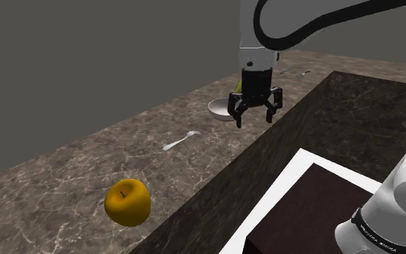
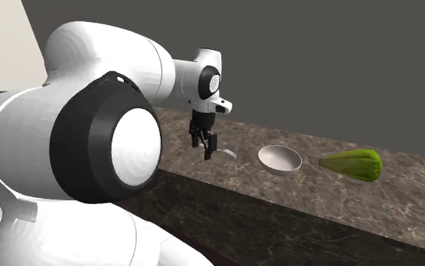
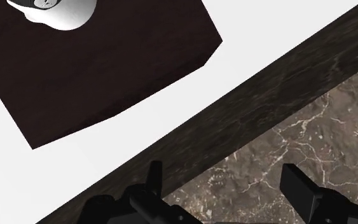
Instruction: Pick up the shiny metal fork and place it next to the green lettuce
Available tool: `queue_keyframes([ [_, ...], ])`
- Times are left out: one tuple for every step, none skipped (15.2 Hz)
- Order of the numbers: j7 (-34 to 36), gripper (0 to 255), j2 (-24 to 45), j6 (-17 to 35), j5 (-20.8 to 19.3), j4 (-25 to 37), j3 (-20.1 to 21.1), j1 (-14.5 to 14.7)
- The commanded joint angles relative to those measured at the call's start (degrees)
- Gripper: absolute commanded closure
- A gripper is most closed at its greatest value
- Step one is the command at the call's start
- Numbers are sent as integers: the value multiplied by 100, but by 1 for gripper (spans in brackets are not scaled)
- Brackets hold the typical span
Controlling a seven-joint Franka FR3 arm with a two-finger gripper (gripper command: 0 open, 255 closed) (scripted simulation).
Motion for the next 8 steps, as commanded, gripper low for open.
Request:
queue_keyframes([
  [531, 0, 373, 345, 88, 90, 207, -56],
  [778, 0, 576, 481, 101, 186, 296, -91],
  [1026, 0, 785, 615, 102, 289, 380, -124],
  [1276, 0, 997, 746, 91, 399, 458, -155],
  [1526, 0, 1213, 873, 69, 516, 532, -187],
  [1778, 0, 1433, 995, 35, 640, 597, -215],
  [2030, 0, 1656, 1113, -10, 771, 656, -240],
  [2283, 0, 1881, 1225, -65, 908, 709, -262],
])
